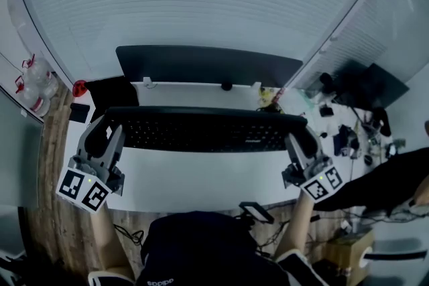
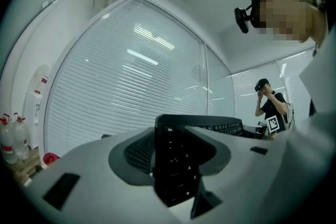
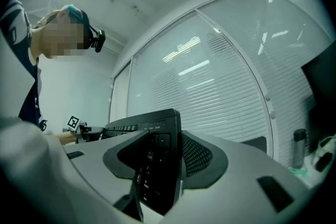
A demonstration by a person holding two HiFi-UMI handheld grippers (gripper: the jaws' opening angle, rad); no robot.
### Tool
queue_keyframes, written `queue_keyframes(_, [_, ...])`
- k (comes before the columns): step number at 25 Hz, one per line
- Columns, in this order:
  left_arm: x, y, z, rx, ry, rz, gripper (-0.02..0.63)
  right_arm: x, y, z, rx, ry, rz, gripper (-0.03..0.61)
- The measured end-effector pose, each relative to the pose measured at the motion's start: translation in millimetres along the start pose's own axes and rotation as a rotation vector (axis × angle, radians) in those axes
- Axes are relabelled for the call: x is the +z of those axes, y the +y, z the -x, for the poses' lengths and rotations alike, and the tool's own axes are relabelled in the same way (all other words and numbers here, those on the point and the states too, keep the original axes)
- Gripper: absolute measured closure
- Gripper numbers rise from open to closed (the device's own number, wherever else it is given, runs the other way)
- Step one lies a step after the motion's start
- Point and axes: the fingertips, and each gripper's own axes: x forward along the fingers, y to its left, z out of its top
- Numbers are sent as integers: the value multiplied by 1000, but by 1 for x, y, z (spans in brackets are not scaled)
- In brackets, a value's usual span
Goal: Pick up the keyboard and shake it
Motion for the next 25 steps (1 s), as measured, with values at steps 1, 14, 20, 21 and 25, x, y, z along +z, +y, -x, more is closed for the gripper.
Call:
queue_keyframes(1, [-5, 4, -4, -12, 16, 5, 443, -4, -3, -3, 3, 7, -2, 394])
queue_keyframes(14, [-10, 14, -11, 17, 25, 20, 448, -8, 1, -13, -23, 27, -15, 394])
queue_keyframes(20, [-21, 24, -15, 32, 37, 53, 448, -16, 1, -25, -29, 68, 2, 394])
queue_keyframes(21, [-20, 22, -10, 28, 32, 64, 448, -13, 4, -21, -26, 65, 5, 394])
queue_keyframes(25, [-29, 21, 3, 15, 52, 79, 451, -29, 13, -3, -10, 80, -33, 394])
